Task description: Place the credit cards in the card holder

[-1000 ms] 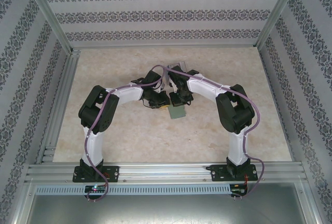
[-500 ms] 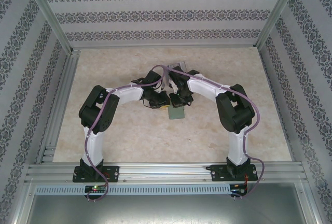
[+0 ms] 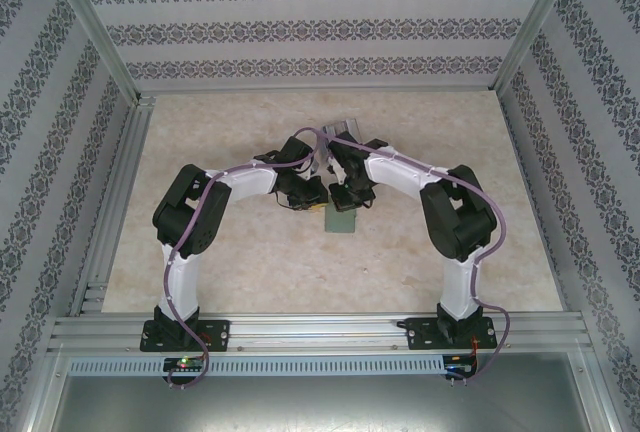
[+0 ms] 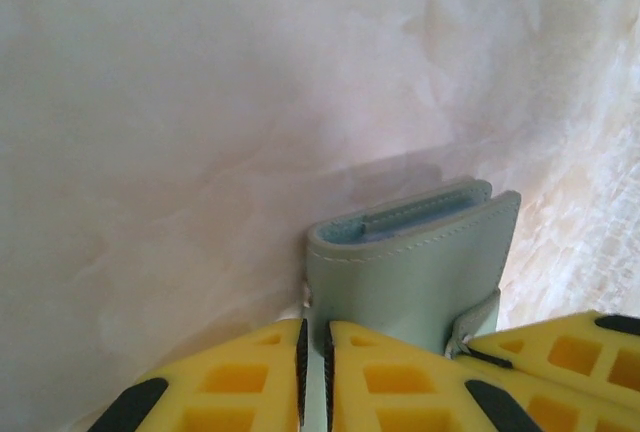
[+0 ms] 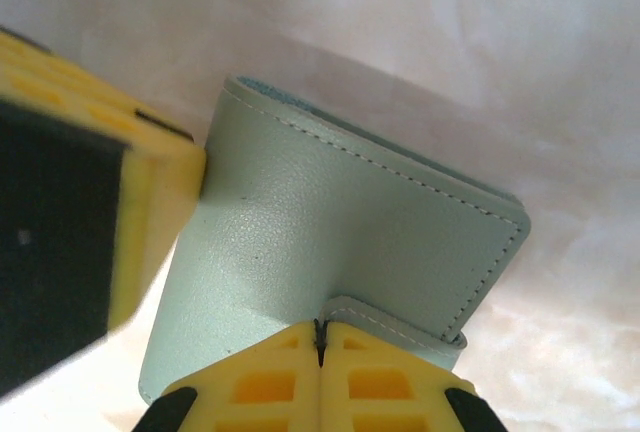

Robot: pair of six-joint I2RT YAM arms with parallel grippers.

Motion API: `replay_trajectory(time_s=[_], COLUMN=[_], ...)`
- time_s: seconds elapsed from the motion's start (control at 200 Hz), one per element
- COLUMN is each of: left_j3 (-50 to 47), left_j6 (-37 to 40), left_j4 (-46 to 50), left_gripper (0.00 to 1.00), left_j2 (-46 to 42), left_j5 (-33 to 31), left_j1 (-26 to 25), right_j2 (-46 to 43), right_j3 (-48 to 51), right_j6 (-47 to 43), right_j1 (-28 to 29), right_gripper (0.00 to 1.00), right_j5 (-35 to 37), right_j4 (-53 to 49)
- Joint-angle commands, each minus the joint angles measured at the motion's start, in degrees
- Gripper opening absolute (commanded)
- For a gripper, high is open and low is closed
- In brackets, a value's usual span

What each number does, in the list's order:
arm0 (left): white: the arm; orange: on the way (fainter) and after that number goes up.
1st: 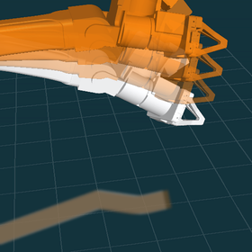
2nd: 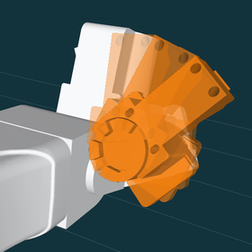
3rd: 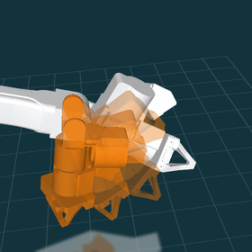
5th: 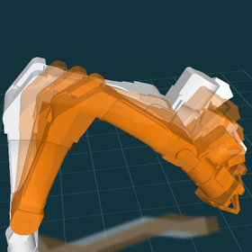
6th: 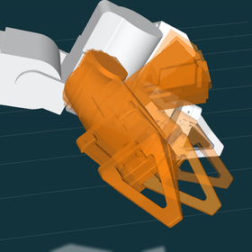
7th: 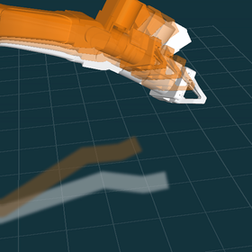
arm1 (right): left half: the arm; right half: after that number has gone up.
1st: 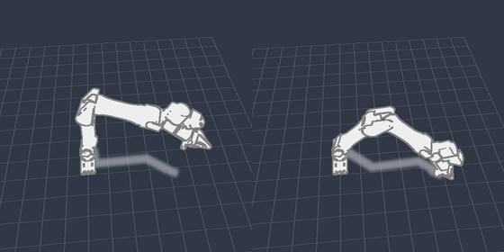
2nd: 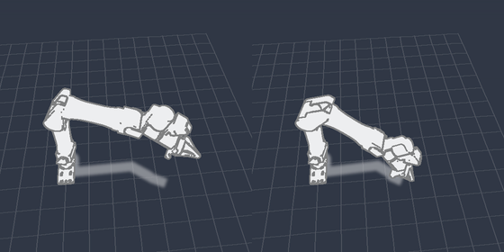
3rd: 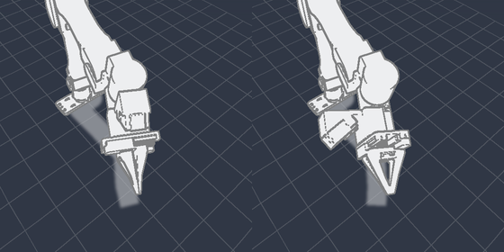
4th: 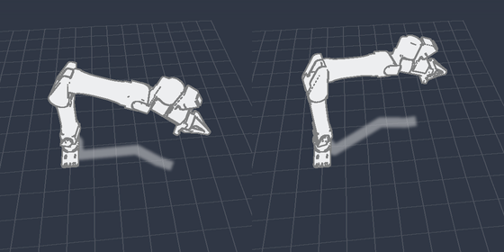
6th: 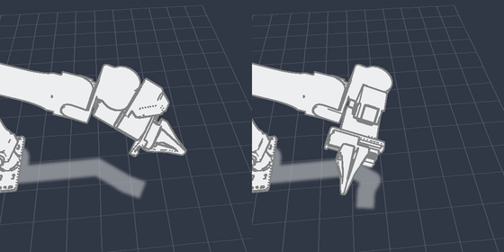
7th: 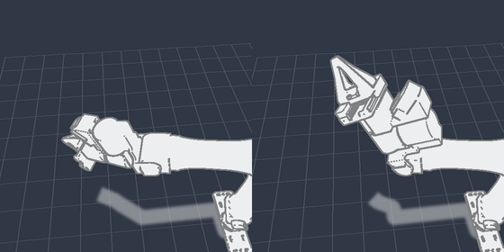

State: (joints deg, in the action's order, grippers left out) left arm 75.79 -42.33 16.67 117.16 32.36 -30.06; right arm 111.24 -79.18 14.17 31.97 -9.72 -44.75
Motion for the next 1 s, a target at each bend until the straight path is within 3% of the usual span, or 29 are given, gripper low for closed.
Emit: replay_trajectory(time_s=[0.0,0.195,0.605,0.999], left_j3=[0.8,1.2,1.4,1.4], left_j6=[0.3,0.6,0.7,0.5], left_j4=[0.9,1.3,1.2,1.2], left_gripper=[0.15,0.15,0.15,0.15], left_j2=[0.7,0.6,1.0,1.0], left_j5=[-1.4,-1.3,-1.2,-1.3], left_j1=[-0.9,-0.9,-0.8,-0.8], right_j2=[-3.2,-6.9,-2.2,-1.2], right_j3=[1.5,0.7,2.9,2.4], right_j6=[-0.1,-0.4,-1.1,-0.7], right_j1=[-0.7,-1.5,0.2,0.1], right_gripper=[0.04,0.04,0.04,0.04], right_j5=[1.7,2.4,-1.8,-1.2], right_j4=[-1.7,-1.0,-1.9,-1.1])
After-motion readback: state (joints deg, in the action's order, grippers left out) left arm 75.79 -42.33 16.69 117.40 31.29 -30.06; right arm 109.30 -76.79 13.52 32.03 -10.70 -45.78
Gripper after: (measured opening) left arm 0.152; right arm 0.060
